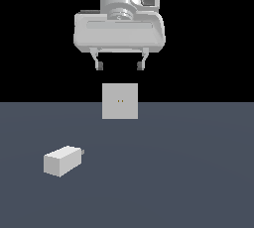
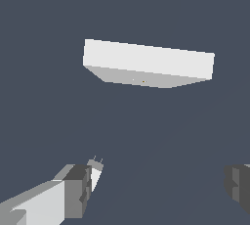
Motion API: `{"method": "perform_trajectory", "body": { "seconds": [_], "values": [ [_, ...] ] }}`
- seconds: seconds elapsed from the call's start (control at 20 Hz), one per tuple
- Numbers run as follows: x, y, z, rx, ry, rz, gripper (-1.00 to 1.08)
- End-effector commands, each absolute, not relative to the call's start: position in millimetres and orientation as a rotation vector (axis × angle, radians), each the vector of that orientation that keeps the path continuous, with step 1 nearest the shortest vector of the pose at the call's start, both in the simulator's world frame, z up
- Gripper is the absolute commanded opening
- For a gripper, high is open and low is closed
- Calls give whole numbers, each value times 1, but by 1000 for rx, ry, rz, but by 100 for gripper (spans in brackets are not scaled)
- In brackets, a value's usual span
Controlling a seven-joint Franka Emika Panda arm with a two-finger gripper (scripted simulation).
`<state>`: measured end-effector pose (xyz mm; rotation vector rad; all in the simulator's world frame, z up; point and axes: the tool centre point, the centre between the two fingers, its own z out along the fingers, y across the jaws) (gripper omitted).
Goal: Plug the charger into the wall socket.
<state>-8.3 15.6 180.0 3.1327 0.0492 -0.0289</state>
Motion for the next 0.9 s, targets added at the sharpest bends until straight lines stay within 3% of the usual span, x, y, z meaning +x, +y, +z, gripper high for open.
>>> {"method": "perform_trajectory", "body": {
  "seconds": [0.0, 0.85],
  "values": [
    [-8, 16, 180, 3133, 49, -29, 100],
    [-47, 35, 144, 3129, -156, 15, 100]
  ]
}}
